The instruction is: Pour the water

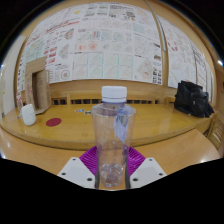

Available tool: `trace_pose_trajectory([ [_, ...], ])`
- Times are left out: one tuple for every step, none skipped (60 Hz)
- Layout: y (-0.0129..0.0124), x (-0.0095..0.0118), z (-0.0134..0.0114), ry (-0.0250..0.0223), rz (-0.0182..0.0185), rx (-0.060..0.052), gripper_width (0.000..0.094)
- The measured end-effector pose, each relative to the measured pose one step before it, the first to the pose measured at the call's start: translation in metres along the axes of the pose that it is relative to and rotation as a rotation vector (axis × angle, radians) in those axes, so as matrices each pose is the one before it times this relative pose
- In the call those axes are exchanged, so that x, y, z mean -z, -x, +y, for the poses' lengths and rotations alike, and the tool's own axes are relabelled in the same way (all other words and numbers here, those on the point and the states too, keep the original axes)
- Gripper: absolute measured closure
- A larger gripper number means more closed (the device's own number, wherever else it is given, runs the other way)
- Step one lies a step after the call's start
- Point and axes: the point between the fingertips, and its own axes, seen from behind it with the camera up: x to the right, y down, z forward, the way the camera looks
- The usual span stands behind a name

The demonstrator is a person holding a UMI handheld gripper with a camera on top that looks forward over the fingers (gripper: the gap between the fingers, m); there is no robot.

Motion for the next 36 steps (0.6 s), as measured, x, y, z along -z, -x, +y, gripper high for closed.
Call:
trace_pose_trajectory([
  [0.00041,0.00022,0.00000,0.00253,-0.00084,-0.0001,0.0603],
  [0.00055,0.00047,0.00009,0.00429,-0.00154,0.0016,0.0602],
  [0.00029,0.00020,-0.00006,0.00346,0.00031,0.0018,0.0602],
  [-0.00036,0.00003,0.00113,0.00472,0.00026,0.0040,0.0603],
  [0.00242,-0.00048,-0.00041,0.00423,0.00229,0.0055,0.0602],
  [-0.00037,-0.00038,-0.00009,0.00167,0.00060,0.0085,0.0602],
  [-0.00073,0.00053,-0.00169,0.00025,0.00481,0.0083,0.0602],
  [-0.00141,0.00044,-0.00315,-0.00322,0.00865,0.0080,0.0602],
  [-0.00051,0.00215,-0.00400,-0.00098,0.01018,0.0090,0.0601],
  [-0.00086,0.00065,-0.00342,-0.00363,0.00876,0.0111,0.0601],
  [-0.00161,0.00084,-0.00400,-0.00240,0.00964,0.0126,0.0601],
  [-0.00208,0.00066,-0.00473,-0.00331,0.01217,0.0117,0.0601],
  [-0.00253,0.00049,-0.00531,-0.00442,0.01363,0.0119,0.0601],
  [-0.00237,0.00038,-0.00576,-0.00427,0.01399,0.0126,0.0602],
  [-0.00281,0.00056,-0.00677,-0.00309,0.01505,0.0149,0.0602],
  [-0.00259,0.00024,-0.00658,-0.00355,0.01832,0.0160,0.0603],
  [-0.00384,0.00028,-0.00688,-0.00402,0.02081,0.0184,0.0602],
  [-0.00412,-0.00042,-0.00773,-0.00494,0.02178,0.0207,0.0601],
  [-0.00349,-0.00029,-0.00865,-0.00595,0.02168,0.0224,0.0604],
  [-0.00370,-0.00042,-0.00896,-0.00729,0.02162,0.0240,0.0603],
  [-0.00382,-0.00030,-0.00979,-0.00841,0.02264,0.0252,0.0603],
  [-0.00405,-0.00010,-0.01032,-0.00759,0.02257,0.0273,0.0602],
  [-0.00587,0.00063,-0.01126,-0.00551,0.02061,0.0308,0.0603],
  [-0.00215,0.00074,-0.01168,-0.00506,0.02633,0.0304,0.0603],
  [-0.00291,-0.00057,-0.01112,-0.00672,0.02219,0.0288,0.0603],
  [-0.00297,-0.00055,-0.01201,-0.00851,0.02060,0.0310,0.0603],
  [-0.00182,-0.00067,-0.01239,-0.01013,0.01875,0.0342,0.0602],
  [-0.00137,-0.00148,-0.01308,-0.01213,0.01574,0.0380,0.0602],
  [-0.00093,-0.00178,-0.01336,-0.01414,0.01582,0.0414,0.0603],
  [-0.00313,-0.00330,-0.01333,-0.01517,0.01457,0.0460,0.0602],
  [-0.00240,-0.00037,-0.01498,-0.01432,0.02005,0.0477,0.0604],
  [-0.00227,-0.00214,-0.01400,-0.01551,0.01913,0.0466,0.0603],
  [-0.00195,-0.00245,-0.01404,-0.01629,0.01760,0.0468,0.0602],
  [-0.00143,-0.00253,-0.01379,-0.01719,0.01532,0.0459,0.0603],
  [-0.00091,-0.00244,-0.01390,-0.01641,0.01360,0.0464,0.0602],
  [-0.00093,-0.00287,-0.01371,-0.01678,0.01319,0.0463,0.0602],
])
